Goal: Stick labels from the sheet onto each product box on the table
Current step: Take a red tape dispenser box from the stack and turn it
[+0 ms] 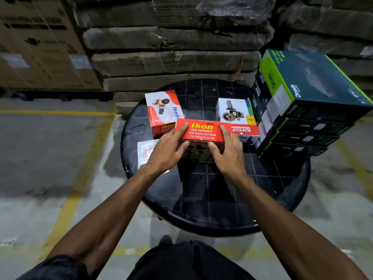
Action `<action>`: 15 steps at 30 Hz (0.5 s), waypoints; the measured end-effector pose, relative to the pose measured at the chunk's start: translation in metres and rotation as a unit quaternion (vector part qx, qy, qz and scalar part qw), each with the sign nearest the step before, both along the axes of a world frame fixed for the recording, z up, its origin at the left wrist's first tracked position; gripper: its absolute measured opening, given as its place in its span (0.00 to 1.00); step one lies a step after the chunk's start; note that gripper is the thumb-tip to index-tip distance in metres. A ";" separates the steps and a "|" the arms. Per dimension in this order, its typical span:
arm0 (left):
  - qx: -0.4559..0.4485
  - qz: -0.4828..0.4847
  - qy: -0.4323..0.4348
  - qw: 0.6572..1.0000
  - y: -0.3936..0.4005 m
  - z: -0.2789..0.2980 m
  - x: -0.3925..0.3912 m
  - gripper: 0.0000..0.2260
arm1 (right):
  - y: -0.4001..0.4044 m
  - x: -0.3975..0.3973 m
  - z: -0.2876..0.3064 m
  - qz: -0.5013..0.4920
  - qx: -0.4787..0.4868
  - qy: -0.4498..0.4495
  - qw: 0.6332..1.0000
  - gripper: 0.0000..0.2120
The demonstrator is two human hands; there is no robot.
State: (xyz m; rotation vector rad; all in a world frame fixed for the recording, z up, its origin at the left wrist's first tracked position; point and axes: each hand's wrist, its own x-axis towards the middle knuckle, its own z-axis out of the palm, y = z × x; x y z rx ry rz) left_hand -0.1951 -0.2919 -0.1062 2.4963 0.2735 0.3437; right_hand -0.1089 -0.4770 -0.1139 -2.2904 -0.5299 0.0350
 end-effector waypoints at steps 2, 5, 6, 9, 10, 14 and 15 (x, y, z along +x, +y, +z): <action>-0.002 0.001 -0.009 1.000 0.000 0.001 0.001 0.27 | 0.002 0.000 -0.001 -0.009 -0.006 0.000 1.000 0.32; -0.012 0.000 -0.017 1.000 0.003 0.000 0.003 0.26 | 0.005 0.000 -0.001 -0.018 -0.012 0.001 1.000 0.31; -0.014 0.001 -0.018 1.000 0.004 0.000 0.003 0.25 | 0.006 0.000 -0.001 -0.020 -0.012 0.003 1.000 0.31; -0.017 0.002 -0.021 1.000 0.005 0.002 0.004 0.24 | 0.008 0.000 0.000 -0.027 -0.013 0.004 1.000 0.31; -0.018 0.003 -0.023 1.000 0.005 0.002 0.004 0.24 | 0.009 0.000 -0.001 -0.029 -0.014 0.003 0.999 0.31; -0.011 0.008 -0.030 0.999 0.008 0.002 0.007 0.22 | 0.009 0.001 0.000 -0.036 -0.016 -0.003 0.999 0.31; -0.026 0.016 -0.036 0.999 0.007 0.003 0.007 0.22 | 0.009 0.001 0.000 -0.034 -0.009 -0.005 0.999 0.31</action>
